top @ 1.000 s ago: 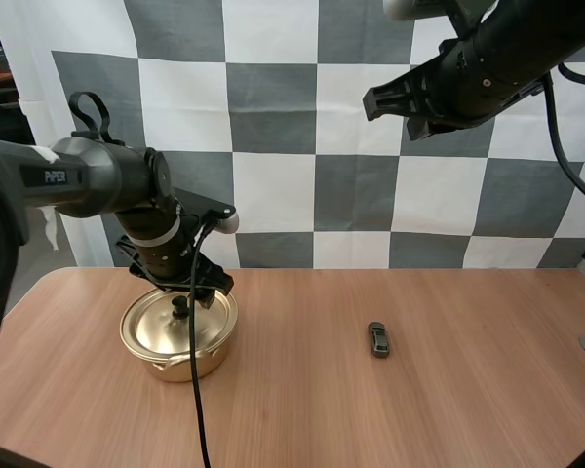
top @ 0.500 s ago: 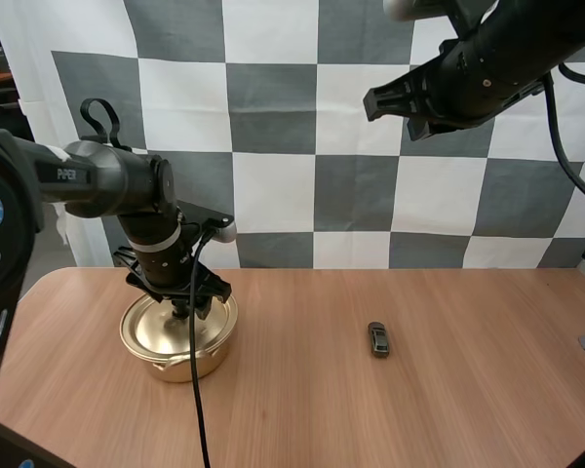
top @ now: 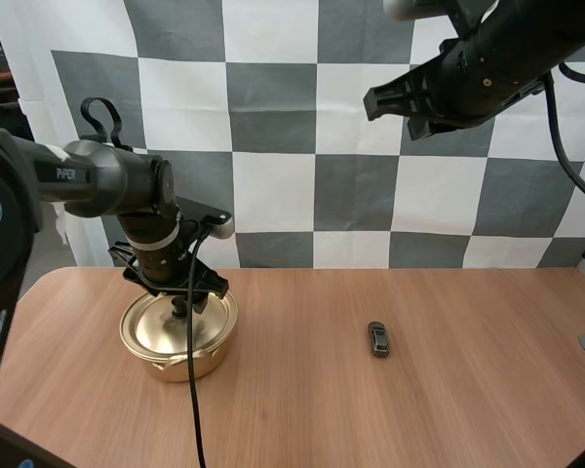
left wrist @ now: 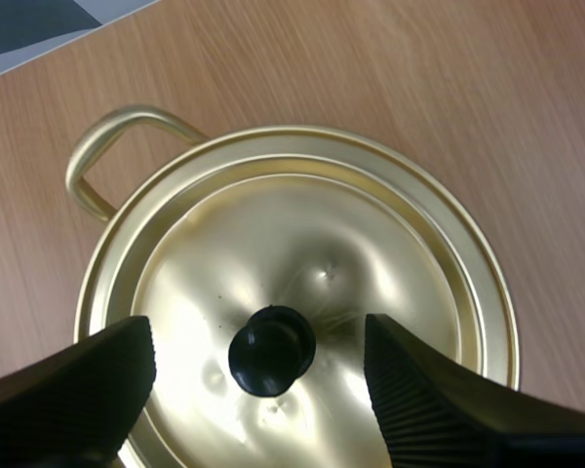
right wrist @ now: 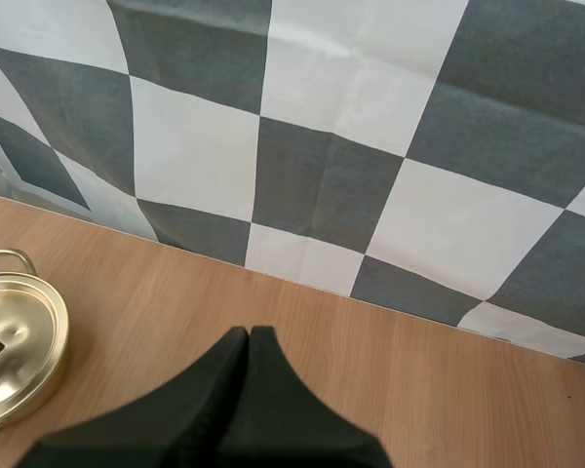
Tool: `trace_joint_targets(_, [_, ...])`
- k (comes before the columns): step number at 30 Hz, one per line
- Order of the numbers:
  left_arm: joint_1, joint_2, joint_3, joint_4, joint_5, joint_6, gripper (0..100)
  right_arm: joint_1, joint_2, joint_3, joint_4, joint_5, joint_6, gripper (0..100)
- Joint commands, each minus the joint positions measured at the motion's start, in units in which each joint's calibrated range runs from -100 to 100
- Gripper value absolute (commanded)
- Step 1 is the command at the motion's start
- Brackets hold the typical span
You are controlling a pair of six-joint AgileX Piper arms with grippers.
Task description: Open the pot, put the car inside, and close it
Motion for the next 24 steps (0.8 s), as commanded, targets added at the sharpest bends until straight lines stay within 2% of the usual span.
trace_joint_targets(1, [-0.03, 0.0, 0.1, 0.0, -0.1, 0.0, 100, 0.0, 0.0, 0.0, 0.0, 0.0, 0.0, 0])
trace_joint_targets(14, [-0.03, 3.3, 0.1, 0.0, 4.1, 0.1, 100, 0.0, -0.6, 0.0, 0.0, 0.0, 0.0, 0])
trace_joint_targets(24, [-0.03, 3.5, 0.1, 0.0, 1.9, 0.0, 100, 0.0, -1.5, 0.0, 0.2, 0.0, 0.0, 0])
